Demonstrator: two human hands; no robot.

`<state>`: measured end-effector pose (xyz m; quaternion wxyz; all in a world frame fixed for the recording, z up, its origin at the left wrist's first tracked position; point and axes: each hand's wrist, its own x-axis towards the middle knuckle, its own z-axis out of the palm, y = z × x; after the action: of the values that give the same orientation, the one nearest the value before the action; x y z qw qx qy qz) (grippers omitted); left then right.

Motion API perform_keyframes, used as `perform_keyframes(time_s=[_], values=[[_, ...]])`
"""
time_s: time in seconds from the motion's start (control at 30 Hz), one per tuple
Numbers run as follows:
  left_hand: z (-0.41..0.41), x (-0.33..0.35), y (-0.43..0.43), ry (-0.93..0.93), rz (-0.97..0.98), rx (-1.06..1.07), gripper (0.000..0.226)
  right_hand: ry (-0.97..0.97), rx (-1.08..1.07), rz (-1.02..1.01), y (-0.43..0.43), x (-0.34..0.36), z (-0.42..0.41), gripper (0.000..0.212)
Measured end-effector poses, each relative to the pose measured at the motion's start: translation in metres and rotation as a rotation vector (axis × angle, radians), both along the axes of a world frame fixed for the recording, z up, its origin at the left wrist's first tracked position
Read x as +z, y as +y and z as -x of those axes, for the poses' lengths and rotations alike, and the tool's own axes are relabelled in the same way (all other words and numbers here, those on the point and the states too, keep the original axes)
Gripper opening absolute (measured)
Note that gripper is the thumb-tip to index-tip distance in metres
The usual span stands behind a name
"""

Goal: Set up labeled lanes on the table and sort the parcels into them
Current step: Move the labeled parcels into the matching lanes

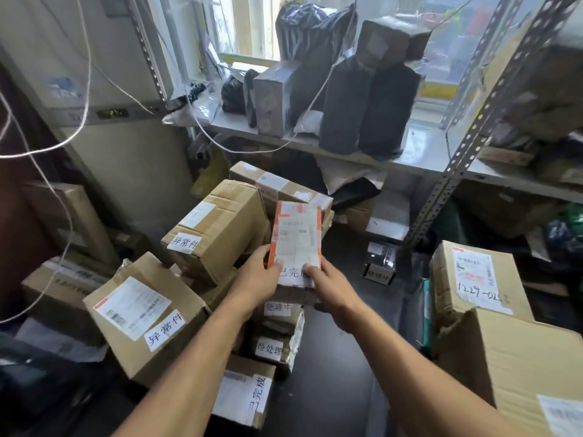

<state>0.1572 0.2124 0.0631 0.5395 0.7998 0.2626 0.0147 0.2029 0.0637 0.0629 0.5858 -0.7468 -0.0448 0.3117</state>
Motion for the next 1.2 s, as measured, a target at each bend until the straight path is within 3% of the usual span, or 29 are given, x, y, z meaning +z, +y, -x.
perform_keyframes(time_s=[0.17,0.37,0.5,0.63,0.83,0.97,1.03,1.2], values=[[-0.013,0.067,-0.041,-0.192,0.204,-0.078,0.03,-0.161,-0.016,-0.024,-0.058,0.085,-0.028,0.021],[-0.032,0.142,-0.151,-0.318,0.418,-0.239,0.026,-0.225,-0.128,-0.029,-0.187,0.164,-0.039,0.024],[-0.043,0.174,-0.243,-0.331,0.48,-0.35,0.028,-0.256,-0.253,0.007,-0.292,0.195,-0.029,0.035],[-0.055,0.186,-0.344,-0.316,0.532,-0.51,0.034,-0.264,-0.38,0.026,-0.399,0.213,-0.008,0.029],[-0.06,0.178,-0.479,-0.201,0.555,-0.714,0.05,-0.265,-0.566,0.094,-0.53,0.207,0.021,0.025],[-0.052,0.16,-0.535,-0.086,0.538,-0.832,0.06,-0.223,-0.58,0.172,-0.589,0.187,0.04,0.033],[-0.045,0.147,-0.552,-0.01,0.529,-0.864,0.066,-0.199,-0.581,0.18,-0.612,0.171,0.051,0.025],[-0.003,0.1,-0.581,0.172,0.559,-0.956,0.049,-0.083,-0.545,0.218,-0.649,0.112,0.095,0.022]])
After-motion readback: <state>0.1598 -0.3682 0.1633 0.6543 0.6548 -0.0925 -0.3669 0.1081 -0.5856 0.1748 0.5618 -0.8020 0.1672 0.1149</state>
